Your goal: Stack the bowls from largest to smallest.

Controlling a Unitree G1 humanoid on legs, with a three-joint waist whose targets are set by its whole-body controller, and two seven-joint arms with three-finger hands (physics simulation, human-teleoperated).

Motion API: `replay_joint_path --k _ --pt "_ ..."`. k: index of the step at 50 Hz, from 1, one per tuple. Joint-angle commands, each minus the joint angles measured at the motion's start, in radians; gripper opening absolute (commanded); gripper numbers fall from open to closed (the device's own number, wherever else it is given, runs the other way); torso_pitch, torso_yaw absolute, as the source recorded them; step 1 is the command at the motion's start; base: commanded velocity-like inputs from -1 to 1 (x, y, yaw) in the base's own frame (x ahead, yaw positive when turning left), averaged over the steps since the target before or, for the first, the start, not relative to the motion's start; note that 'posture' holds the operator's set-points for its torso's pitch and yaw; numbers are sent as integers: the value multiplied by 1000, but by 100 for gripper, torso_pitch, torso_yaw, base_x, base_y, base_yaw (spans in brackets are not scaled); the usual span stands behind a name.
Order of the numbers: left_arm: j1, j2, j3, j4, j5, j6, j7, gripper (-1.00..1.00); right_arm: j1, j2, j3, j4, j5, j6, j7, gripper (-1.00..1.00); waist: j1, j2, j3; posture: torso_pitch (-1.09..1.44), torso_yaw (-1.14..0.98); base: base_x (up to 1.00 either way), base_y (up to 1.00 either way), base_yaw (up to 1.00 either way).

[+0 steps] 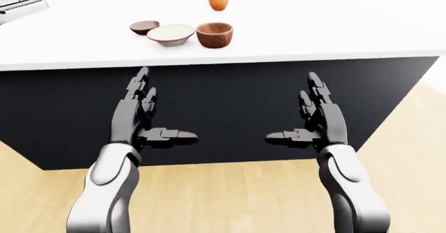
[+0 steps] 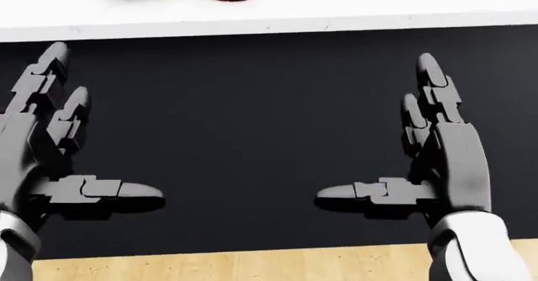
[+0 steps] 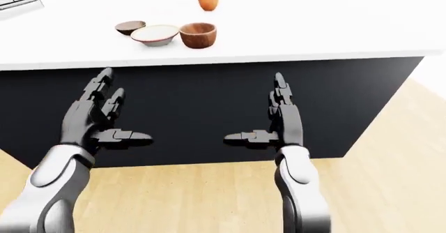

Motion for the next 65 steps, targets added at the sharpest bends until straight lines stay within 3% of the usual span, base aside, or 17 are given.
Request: replay_joint_path --k 1,6,9,15,25,28,31,33,37,40,44,46,57,59,60,61,65 --pt "-34 18 23 -31 -5 -4 6 100 -33 -1 6 -51 8 -20 3 100 0 -5 -11 0 0 38 54 0" --pt "-51 30 28 -33 -12 11 10 100 -49 -4 8 -75 15 8 3 100 -24 44 0 0 0 38 54 0" --pt "-69 39 33 -49 -19 45 14 100 -68 -8 3 -98 21 41 -1 100 -23 153 -31 0 0 38 54 0" --pt "-109 52 38 -58 -39 92 21 100 -90 -13 -4 -108 36 60 -4 100 10 64 -8 0 0 38 51 0" --pt "-168 71 23 -56 -33 137 31 100 -98 -19 3 -124 43 61 -2 100 27 55 -7 0 0 46 20 0" --pt "-181 83 35 -43 -34 138 23 100 -114 -22 0 -161 46 100 -7 100 45 5 -13 0 0 65 44 0" --pt "-197 97 49 -53 -43 164 20 100 -137 -26 -4 -190 54 138 -11 100 35 -5 33 0 0 65 51 0" --pt "-214 107 59 -66 -54 188 21 100 -146 -27 -4 -206 59 157 -15 100 16 -16 -10 0 0 65 52 0" --pt "-237 138 103 -88 -89 231 20 100 -180 -32 -14 -267 84 211 -23 100 12 -28 -7 0 0 48 64 0" --pt "-232 145 107 -92 -105 231 27 100 -197 -35 -7 -292 93 235 -35 100 31 8 -20 0 0 10 68 0" --pt "-240 163 125 -98 -127 245 33 100 -212 -40 -12 -302 103 245 -36 100 47 111 -57 0 0 9 69 0" --pt "-245 162 135 -121 -150 270 44 100 -216 -36 -27 -303 120 234 -40 100 65 113 -15 0 0 2 71 0" --pt "-255 156 122 -126 -193 283 81 100 -196 -54 -25 -274 138 183 -32 100 30 11 -20 0 0 1 62 0" --pt "-257 157 116 -126 -198 282 88 100 -193 -51 -28 -280 145 186 -34 100 26 -38 -37 0 0 1 58 0" --pt "-262 158 116 -126 -201 286 91 100 -191 -51 -29 -277 147 182 -34 100 17 1 -22 0 0 2 36 0" --pt "-266 160 116 -128 -204 290 94 100 -190 -51 -30 -275 149 177 -34 100 23 -17 -31 0 0 2 30 0" --pt "-279 172 118 -122 -213 295 98 100 -194 -64 -52 -277 167 173 -32 100 14 27 -35 0 0 1 29 0"
